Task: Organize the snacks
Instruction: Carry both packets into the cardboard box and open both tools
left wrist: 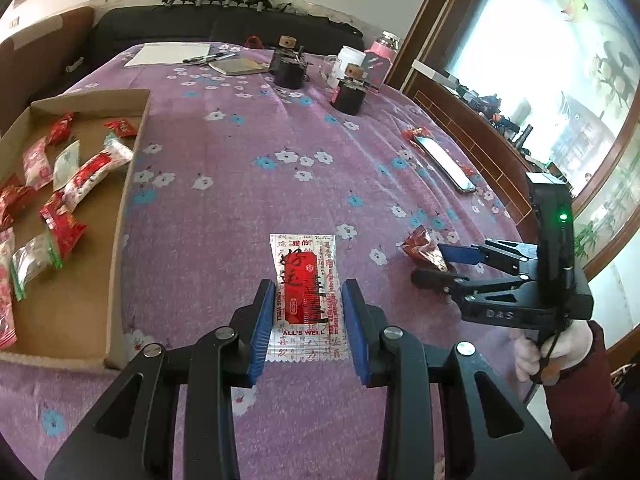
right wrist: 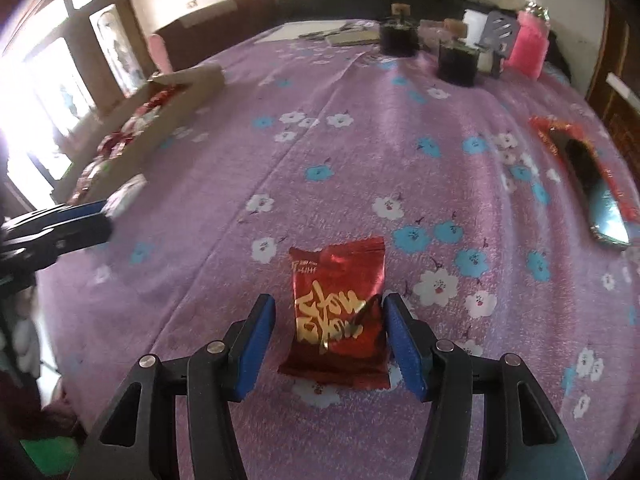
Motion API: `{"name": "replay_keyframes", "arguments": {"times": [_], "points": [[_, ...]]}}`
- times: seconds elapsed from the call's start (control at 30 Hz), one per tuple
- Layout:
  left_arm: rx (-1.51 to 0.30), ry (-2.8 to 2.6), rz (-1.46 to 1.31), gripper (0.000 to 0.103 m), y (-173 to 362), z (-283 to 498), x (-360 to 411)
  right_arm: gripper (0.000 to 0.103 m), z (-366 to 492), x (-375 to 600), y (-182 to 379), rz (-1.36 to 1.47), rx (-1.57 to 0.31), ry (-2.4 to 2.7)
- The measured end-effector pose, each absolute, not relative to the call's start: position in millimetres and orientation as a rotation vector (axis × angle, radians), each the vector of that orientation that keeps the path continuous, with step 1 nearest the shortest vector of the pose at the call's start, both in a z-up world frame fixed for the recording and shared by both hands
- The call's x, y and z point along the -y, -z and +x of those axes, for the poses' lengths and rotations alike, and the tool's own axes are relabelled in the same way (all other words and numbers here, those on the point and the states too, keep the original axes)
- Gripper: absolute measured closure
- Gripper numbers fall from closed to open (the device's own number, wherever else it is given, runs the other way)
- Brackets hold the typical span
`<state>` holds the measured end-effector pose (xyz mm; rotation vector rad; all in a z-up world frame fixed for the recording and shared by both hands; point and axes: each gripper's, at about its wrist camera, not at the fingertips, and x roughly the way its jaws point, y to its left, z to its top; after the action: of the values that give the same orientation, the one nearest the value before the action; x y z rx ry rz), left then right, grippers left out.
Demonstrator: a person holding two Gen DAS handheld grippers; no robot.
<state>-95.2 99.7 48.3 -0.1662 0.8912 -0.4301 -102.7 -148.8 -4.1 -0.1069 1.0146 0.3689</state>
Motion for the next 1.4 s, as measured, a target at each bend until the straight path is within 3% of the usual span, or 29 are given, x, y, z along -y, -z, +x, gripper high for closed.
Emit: {"name": "replay_keyframes", "arguments": {"times": [0.1,0.13,0.43,0.8,1.1,1.4], "points": [[-0.877,0.413,-0.189,0.072,-52.1,-100.6,-114.5,0.061,-100.0,144.7,3.3,-0.121,-1.004,-0.312],[-0.872,0.408,-0.195,0.072,-53.4,-102.3,-119.0,0.062,-99.0,144.8,3.1,-0.122,-1.006,-0.311],[-0.803,0.261,-0.279,0.071,-69.6,-114.2,-198.9,0.062,-106.4,120.3,-28.8,-0.105,-0.938,-0.358],[-0.805,0.048,-0.336,0.071,-60.1,-109.7,-290.4,0.062,-76.3,12.0,-57.5,-0.089,-0.908,-0.560],[-0.842,0.060,-0.353,0.071,-45.9,-93.9,-297.5,0.062,-58.4,-78.2,-66.6,-0.077,-0.897,-0.714],[-0.867,0.017,-0.396,0.071,-34.0,-78.2,-308.3,0.062,-54.3,-130.8,-33.0,-0.071,-0.977,-0.798]]}}
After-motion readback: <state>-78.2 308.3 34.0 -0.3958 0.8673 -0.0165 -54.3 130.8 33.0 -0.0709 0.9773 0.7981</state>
